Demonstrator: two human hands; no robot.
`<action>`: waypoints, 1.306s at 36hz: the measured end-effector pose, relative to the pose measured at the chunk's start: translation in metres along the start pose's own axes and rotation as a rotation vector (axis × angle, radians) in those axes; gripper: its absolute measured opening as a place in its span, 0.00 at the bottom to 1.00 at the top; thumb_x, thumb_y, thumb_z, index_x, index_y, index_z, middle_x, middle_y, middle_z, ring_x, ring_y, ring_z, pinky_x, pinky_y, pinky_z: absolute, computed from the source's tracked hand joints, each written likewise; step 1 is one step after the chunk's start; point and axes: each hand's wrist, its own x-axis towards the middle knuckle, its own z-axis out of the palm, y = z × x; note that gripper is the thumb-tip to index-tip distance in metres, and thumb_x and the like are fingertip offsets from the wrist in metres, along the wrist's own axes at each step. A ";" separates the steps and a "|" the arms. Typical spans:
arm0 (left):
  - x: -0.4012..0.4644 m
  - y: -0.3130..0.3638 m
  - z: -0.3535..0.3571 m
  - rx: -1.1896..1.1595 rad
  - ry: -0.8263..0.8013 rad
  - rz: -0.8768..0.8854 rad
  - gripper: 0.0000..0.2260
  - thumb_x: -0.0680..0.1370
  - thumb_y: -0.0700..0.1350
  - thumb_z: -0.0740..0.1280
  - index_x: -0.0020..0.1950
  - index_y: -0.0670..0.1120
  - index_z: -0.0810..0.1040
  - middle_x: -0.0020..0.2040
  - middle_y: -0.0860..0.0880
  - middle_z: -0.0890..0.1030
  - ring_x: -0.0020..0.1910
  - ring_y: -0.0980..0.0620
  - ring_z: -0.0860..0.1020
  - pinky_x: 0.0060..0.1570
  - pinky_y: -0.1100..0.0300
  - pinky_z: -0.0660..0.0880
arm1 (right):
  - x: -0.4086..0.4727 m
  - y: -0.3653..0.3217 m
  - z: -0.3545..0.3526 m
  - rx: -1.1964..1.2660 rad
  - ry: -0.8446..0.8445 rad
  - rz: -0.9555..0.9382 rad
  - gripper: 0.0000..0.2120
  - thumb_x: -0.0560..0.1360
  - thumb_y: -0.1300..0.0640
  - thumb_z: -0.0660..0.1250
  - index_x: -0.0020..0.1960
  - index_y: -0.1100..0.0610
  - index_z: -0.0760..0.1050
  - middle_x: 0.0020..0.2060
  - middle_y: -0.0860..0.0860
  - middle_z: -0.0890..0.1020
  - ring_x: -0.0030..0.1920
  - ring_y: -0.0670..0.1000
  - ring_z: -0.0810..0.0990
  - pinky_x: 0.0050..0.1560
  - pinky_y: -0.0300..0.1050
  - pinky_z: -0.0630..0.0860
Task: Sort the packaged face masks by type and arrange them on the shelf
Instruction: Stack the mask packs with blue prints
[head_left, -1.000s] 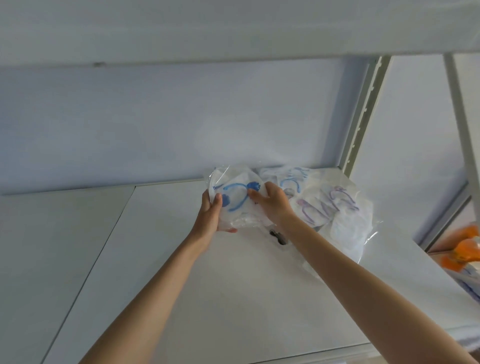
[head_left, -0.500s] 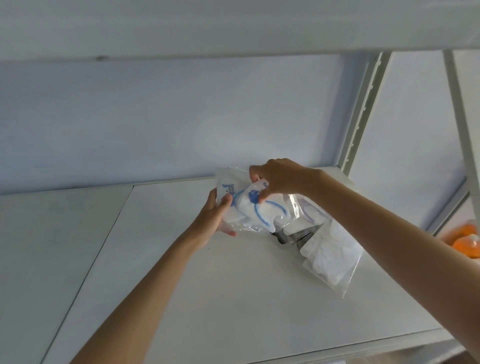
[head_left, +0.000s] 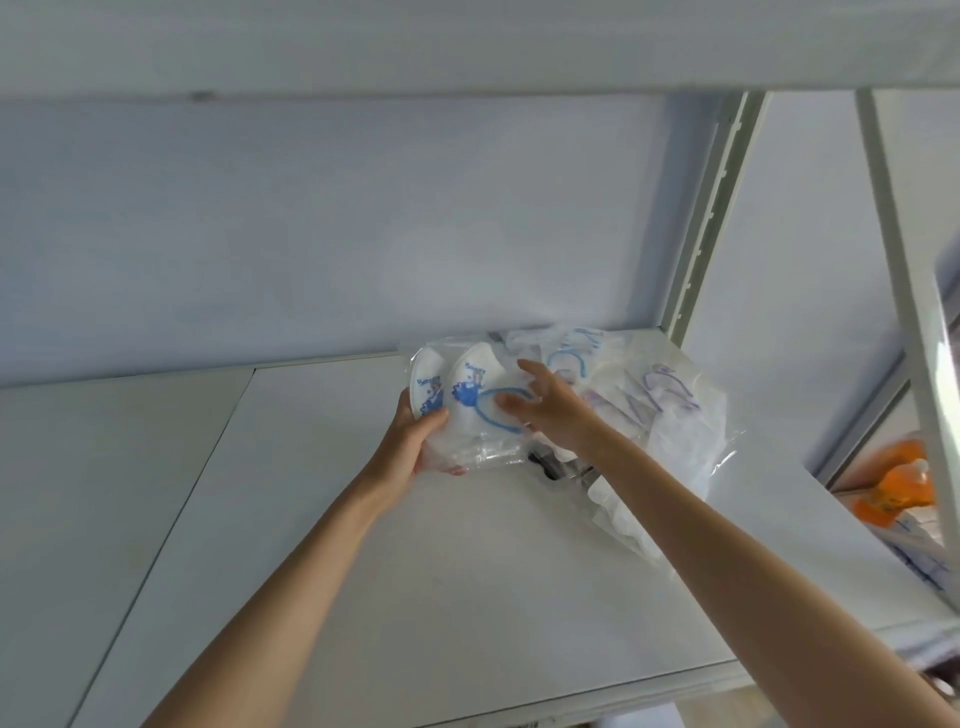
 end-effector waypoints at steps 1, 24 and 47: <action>-0.001 0.000 -0.002 -0.019 -0.018 -0.026 0.22 0.74 0.39 0.66 0.66 0.50 0.65 0.61 0.44 0.75 0.50 0.45 0.79 0.27 0.52 0.79 | 0.000 -0.001 -0.001 -0.048 -0.013 -0.029 0.34 0.75 0.55 0.70 0.75 0.54 0.57 0.63 0.56 0.71 0.52 0.54 0.77 0.47 0.46 0.79; 0.013 0.004 -0.007 0.111 -0.090 -0.124 0.17 0.79 0.54 0.58 0.60 0.47 0.78 0.55 0.45 0.83 0.49 0.47 0.82 0.44 0.51 0.79 | 0.011 0.000 -0.002 0.457 0.013 0.071 0.41 0.70 0.64 0.74 0.75 0.51 0.57 0.66 0.58 0.67 0.55 0.53 0.75 0.50 0.41 0.75; 0.017 -0.008 0.012 0.343 0.152 -0.040 0.25 0.81 0.64 0.50 0.60 0.46 0.72 0.52 0.50 0.79 0.47 0.55 0.77 0.46 0.59 0.73 | -0.004 0.005 0.038 0.360 0.199 -0.118 0.44 0.72 0.61 0.71 0.77 0.47 0.47 0.56 0.50 0.76 0.58 0.52 0.78 0.62 0.48 0.74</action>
